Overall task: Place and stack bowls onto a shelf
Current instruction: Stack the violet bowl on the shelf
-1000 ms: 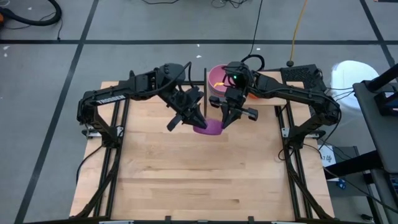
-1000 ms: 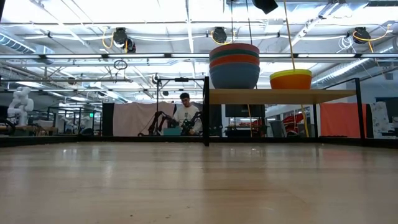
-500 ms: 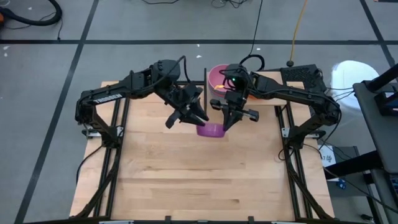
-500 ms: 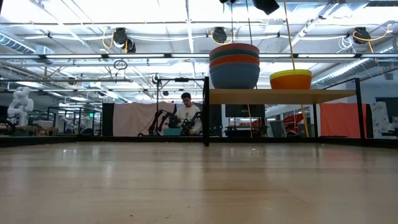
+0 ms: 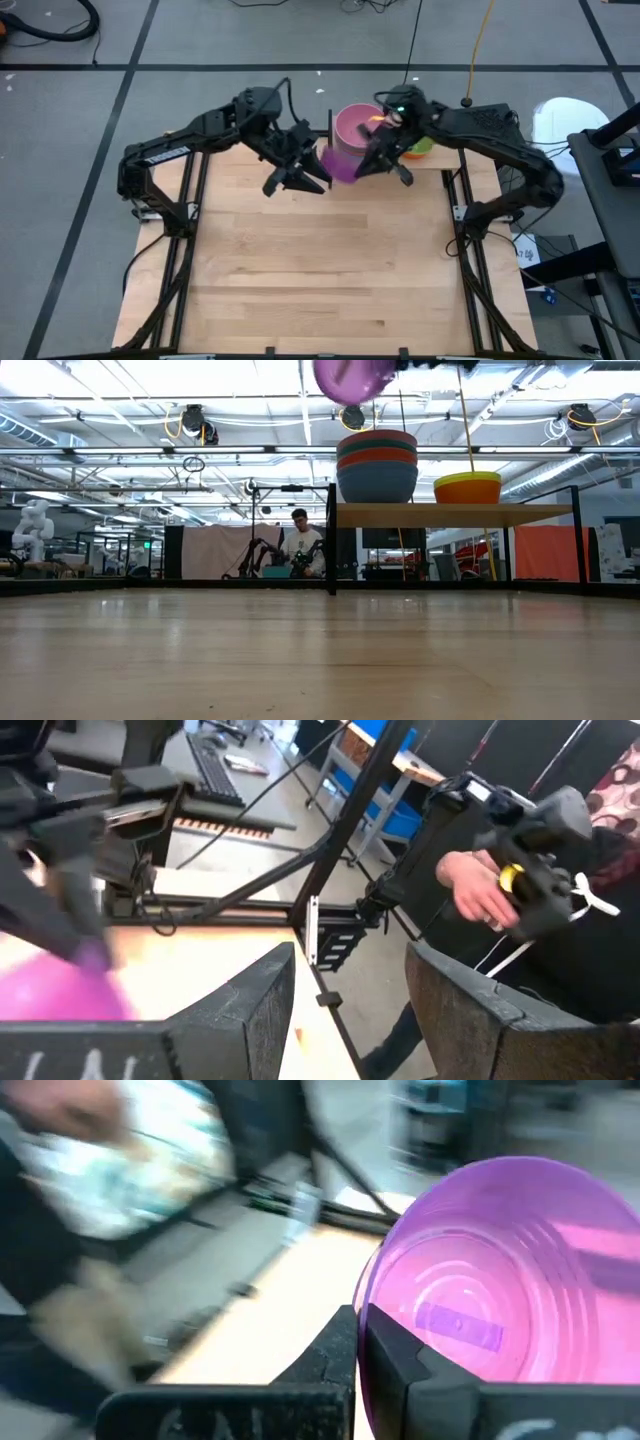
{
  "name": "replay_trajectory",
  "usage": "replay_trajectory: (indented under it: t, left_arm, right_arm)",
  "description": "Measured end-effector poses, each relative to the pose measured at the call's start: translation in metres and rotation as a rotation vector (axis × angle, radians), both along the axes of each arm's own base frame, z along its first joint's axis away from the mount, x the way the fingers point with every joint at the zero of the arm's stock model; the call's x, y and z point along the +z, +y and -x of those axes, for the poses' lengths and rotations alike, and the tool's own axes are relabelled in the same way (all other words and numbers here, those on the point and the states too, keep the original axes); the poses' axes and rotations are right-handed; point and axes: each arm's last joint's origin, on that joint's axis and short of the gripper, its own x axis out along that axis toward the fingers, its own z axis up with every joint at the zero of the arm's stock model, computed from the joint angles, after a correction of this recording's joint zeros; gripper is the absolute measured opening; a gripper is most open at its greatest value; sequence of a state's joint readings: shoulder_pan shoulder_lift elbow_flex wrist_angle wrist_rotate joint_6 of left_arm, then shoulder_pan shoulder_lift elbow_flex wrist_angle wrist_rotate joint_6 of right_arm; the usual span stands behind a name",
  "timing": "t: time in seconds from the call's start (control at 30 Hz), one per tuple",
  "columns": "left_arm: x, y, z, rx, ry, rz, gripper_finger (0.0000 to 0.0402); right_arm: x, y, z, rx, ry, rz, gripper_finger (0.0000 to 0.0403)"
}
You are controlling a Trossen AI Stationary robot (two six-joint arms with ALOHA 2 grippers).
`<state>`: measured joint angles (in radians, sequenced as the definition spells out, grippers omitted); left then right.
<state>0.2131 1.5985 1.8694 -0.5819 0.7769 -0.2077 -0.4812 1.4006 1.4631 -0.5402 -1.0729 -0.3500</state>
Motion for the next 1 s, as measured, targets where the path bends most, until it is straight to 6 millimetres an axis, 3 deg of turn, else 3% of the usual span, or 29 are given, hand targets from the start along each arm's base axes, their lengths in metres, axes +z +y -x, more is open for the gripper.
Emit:
replay_trajectory:
  t: [0.27, 0.5, 0.7, 1.0]
  left_arm:
    - [0.014, -0.002, 0.017, 0.007, -0.045, -0.012, 0.0195]
    - [0.029, -0.002, 0.035, 0.02, -0.108, -0.028, 0.0196]
    - [0.033, -0.001, 0.041, 0.045, -0.124, -0.038, 0.0196]
    - [0.032, -0.001, 0.042, 0.042, -0.121, -0.05, 0.0196]
  right_arm:
    - [0.022, 0.01, 0.069, -0.52, 0.214, 0.335, 0.0]
    - [0.029, 0.018, 0.113, -0.845, 0.386, 0.37, 0.0]
    - [0.018, 0.014, 0.128, -0.905, 0.579, 0.323, 0.0]
    - [0.002, -0.02, 0.128, -0.99, 0.729, 0.35, 0.0]
